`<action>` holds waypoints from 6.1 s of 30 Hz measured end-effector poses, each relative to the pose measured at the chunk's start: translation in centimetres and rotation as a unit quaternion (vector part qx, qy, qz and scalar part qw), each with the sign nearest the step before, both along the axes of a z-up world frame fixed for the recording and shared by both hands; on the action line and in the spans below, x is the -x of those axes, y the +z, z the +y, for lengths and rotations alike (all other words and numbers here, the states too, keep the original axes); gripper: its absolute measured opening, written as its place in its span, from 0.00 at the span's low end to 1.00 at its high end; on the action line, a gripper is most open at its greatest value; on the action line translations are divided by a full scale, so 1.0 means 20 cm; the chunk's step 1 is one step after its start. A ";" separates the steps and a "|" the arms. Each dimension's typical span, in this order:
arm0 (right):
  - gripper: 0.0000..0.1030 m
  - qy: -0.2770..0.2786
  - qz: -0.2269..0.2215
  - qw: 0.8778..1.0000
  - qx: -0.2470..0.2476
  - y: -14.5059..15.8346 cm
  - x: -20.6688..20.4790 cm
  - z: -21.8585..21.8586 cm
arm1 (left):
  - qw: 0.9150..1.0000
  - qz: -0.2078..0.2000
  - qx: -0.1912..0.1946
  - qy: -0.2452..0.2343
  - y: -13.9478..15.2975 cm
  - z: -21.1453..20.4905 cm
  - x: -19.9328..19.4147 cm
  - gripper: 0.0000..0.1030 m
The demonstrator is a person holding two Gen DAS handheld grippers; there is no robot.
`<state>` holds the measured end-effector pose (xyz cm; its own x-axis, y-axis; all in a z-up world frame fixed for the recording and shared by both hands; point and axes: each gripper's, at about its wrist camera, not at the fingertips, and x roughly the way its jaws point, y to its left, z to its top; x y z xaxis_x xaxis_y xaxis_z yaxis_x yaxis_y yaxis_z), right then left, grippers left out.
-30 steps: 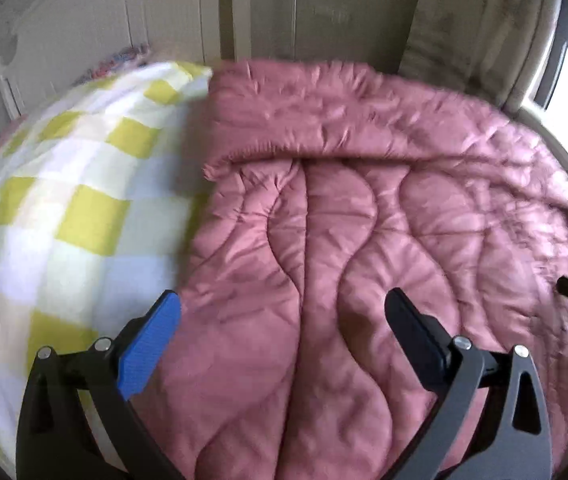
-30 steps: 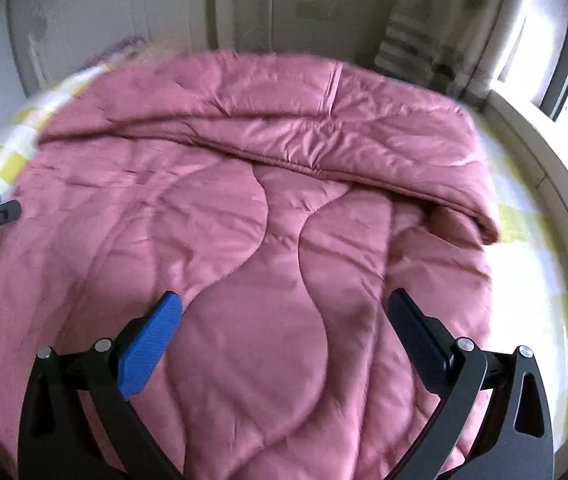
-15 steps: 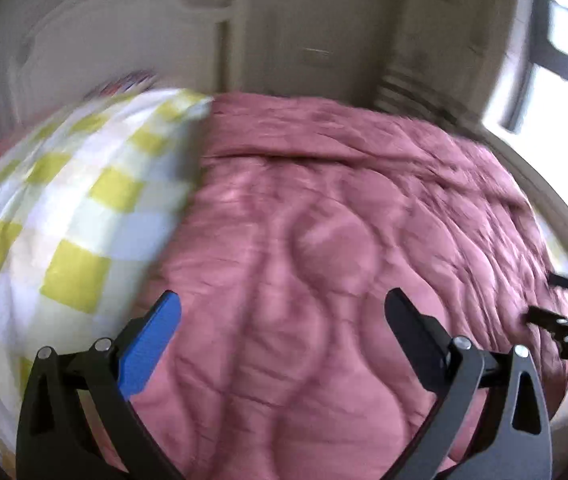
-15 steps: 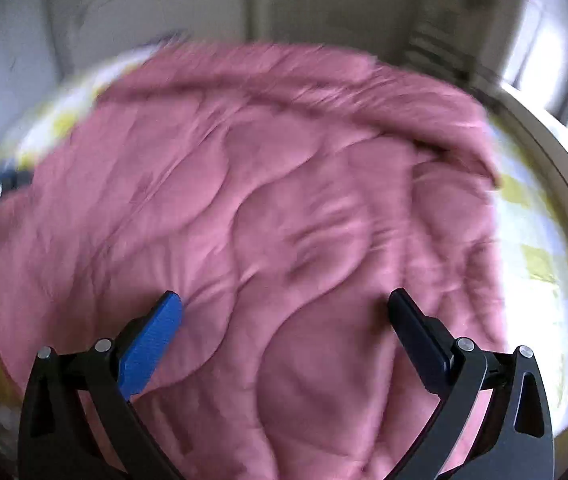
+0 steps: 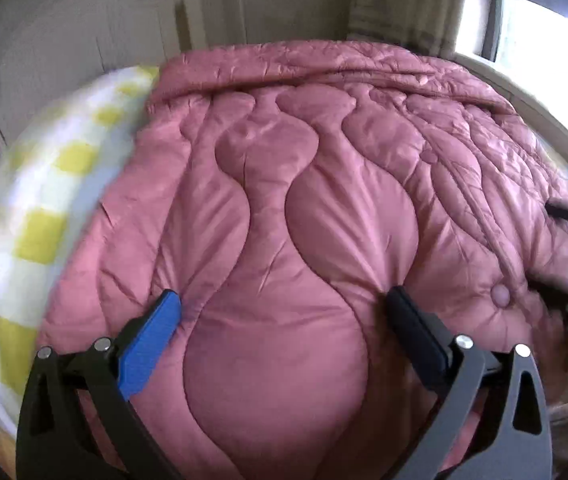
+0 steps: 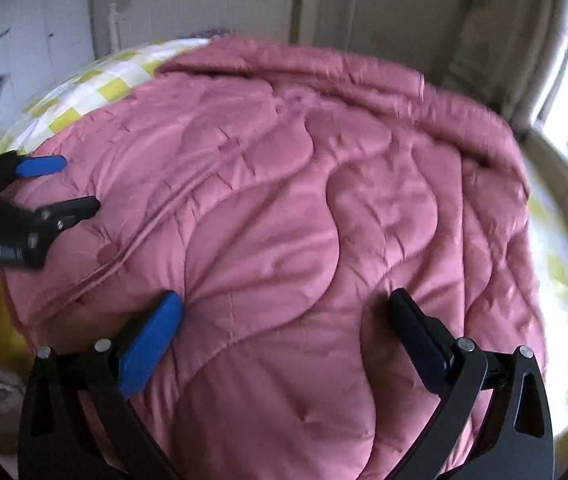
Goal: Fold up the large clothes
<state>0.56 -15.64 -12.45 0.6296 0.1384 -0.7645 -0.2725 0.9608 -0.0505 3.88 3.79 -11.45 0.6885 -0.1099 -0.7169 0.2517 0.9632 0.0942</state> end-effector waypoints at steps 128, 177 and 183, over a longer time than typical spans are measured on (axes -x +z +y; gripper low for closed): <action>0.19 -0.112 -0.009 0.967 -0.227 -0.08 0.54 -0.77 | 0.977 0.021 0.208 -0.027 0.06 0.46 0.28 0.16; 0.13 -0.107 -0.013 0.983 -0.147 0.45 -0.66 -0.83 | 0.959 0.012 0.271 0.087 0.36 0.78 -0.78 0.09; 0.13 -0.141 -0.079 0.975 -0.150 0.58 -0.69 -0.75 | 0.945 -0.096 0.289 0.120 0.52 0.84 -0.68 0.09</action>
<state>14.39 -30.66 -0.81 0.7816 0.1462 -0.6064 -0.0075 0.9743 0.2253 17.38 20.49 -1.09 0.8540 -0.2693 -0.4452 0.0515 0.8951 -0.4428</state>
